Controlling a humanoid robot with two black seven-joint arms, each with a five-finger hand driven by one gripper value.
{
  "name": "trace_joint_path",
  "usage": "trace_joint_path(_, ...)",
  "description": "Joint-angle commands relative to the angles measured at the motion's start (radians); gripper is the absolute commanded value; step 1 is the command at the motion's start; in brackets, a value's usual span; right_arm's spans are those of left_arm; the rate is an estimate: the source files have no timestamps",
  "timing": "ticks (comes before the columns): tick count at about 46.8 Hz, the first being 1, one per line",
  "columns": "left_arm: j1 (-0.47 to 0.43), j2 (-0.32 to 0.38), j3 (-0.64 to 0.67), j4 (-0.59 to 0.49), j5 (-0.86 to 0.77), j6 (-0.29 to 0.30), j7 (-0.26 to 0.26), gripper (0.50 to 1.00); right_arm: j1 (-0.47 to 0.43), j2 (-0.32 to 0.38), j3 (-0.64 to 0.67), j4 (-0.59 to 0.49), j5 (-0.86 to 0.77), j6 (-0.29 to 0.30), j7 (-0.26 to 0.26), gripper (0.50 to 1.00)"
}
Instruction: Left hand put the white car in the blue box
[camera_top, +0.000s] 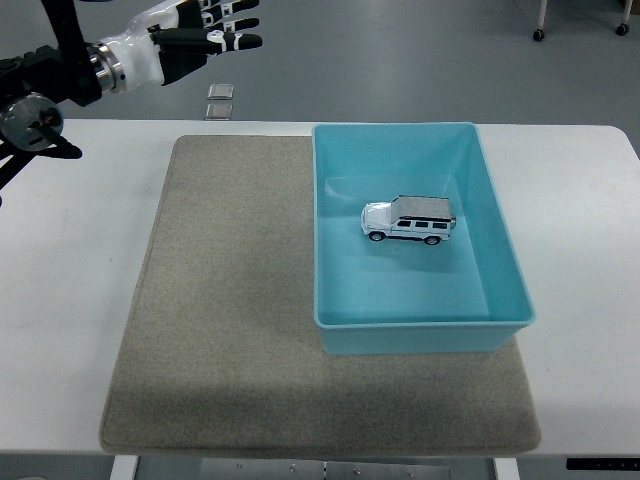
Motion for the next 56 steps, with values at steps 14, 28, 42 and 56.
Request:
trace_joint_path(14, 0.183, 0.025, -0.080, 0.099, -0.346, -0.118, 0.066, 1.000, 0.000, 0.000, 0.001, 0.000, 0.000, 0.000, 0.001, 0.936)
trace_joint_path(28, 0.240, 0.014, -0.121, 0.104, -0.427, -0.121, 0.099, 1.000, 0.000, 0.000, 0.003, 0.000, 0.002, 0.000, 0.001, 0.936)
trace_joint_path(42, 0.241, 0.000, -0.121, 0.106, -0.427, -0.121, 0.099, 1.000, -0.003, 0.000, 0.001, 0.002, 0.000, 0.002, 0.001, 0.936)
trace_joint_path(56, 0.241, 0.000, -0.121, 0.107, -0.424, -0.121, 0.099, 1.000, -0.006, 0.000, -0.002, 0.008, -0.003, 0.000, 0.001, 0.936)
